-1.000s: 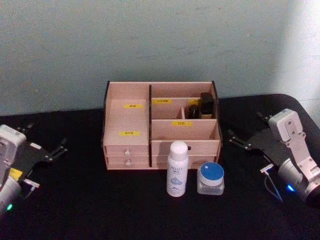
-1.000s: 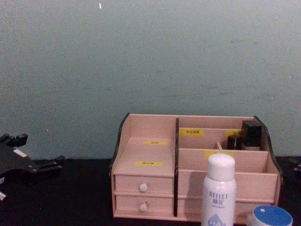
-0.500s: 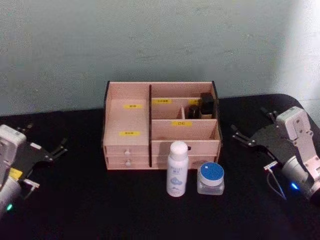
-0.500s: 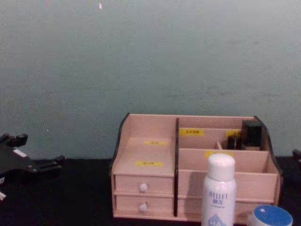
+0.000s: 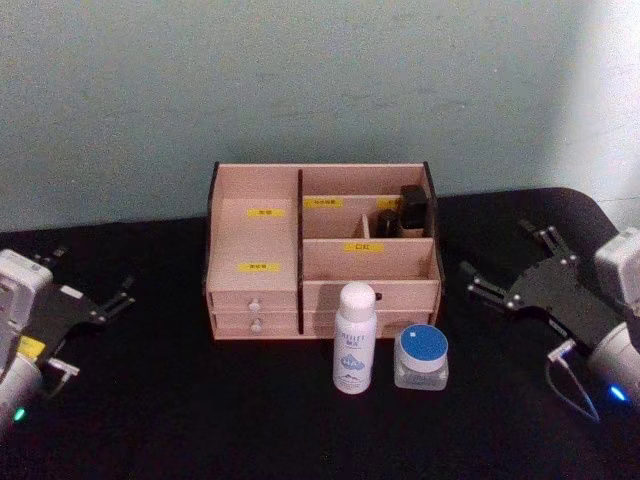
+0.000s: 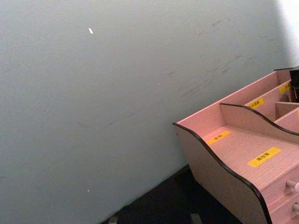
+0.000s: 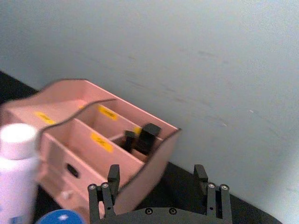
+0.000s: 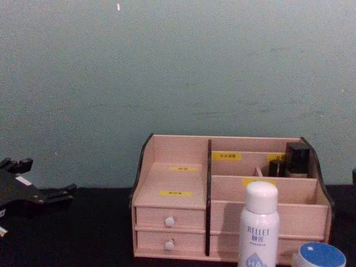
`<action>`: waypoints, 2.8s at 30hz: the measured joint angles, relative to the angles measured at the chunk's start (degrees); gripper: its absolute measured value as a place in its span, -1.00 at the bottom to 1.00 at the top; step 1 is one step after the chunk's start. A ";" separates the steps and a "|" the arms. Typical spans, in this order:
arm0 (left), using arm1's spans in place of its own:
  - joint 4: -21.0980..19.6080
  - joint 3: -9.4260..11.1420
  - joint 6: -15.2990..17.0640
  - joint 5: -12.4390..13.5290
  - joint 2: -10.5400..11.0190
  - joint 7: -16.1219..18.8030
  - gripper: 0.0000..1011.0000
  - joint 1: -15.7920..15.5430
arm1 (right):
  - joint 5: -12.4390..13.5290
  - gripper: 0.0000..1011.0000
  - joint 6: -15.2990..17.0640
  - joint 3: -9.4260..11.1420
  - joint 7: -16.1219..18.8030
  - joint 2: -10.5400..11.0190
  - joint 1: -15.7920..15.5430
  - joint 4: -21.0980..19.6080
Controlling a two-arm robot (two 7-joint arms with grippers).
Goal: Pick up the facial cleanser and watermelon frost from the table and place them into the tiered storage box.
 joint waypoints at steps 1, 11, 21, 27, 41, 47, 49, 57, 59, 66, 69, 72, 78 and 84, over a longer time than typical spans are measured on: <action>0.00 0.00 0.00 0.00 0.00 0.00 0.98 0.00 | 0.24 0.98 -0.32 0.12 0.57 0.31 -0.40 -0.47; 0.00 0.00 0.00 0.00 0.00 0.00 0.98 0.00 | 3.08 0.98 -1.66 0.12 8.90 2.78 -3.84 -3.96; 0.00 0.00 0.00 0.00 0.00 0.00 0.98 0.00 | 5.36 0.98 -0.90 -1.59 16.31 2.00 -3.27 -3.38; 0.00 0.00 0.00 0.00 0.00 0.00 0.98 0.00 | 6.43 0.98 0.49 -2.64 19.92 0.29 -1.41 -1.40; 0.00 0.00 0.00 0.00 0.00 0.00 0.98 0.00 | 8.19 0.98 4.32 -4.28 25.57 -4.44 2.61 3.48; 0.00 0.00 0.00 0.00 0.00 0.00 0.98 0.00 | 8.30 0.98 5.86 -4.49 26.58 -6.38 4.06 5.34; 0.00 0.00 0.00 0.00 0.00 0.00 0.98 0.00 | 8.27 0.98 6.31 -4.60 26.82 -7.00 4.55 5.92; 0.00 0.00 0.00 0.00 0.00 0.00 0.98 0.00 | 7.59 0.98 7.29 -5.37 27.29 -9.21 6.76 8.57; 0.00 0.00 0.00 0.00 0.00 0.00 0.98 0.00 | 7.25 0.98 7.43 -5.65 27.34 -9.71 7.38 9.27; 0.00 0.00 0.00 0.00 0.00 0.00 0.98 0.00 | 6.44 0.98 8.00 -6.32 27.36 -10.88 8.86 10.98; 0.00 0.00 0.00 0.00 0.00 0.00 0.98 0.00 | 6.07 0.98 8.34 -6.62 27.30 -11.51 9.57 11.95; 0.00 0.00 0.00 0.00 0.00 0.00 0.98 0.00 | 5.86 0.98 8.60 -6.80 27.23 -11.93 10.01 12.64; 0.00 0.00 0.00 0.00 0.00 0.00 0.98 0.00 | 5.47 0.98 8.93 -7.00 26.99 -12.44 10.44 13.43; 0.00 0.00 0.00 0.00 0.00 0.00 0.98 0.00 | 5.21 0.98 9.50 -7.01 26.39 -12.68 10.53 13.47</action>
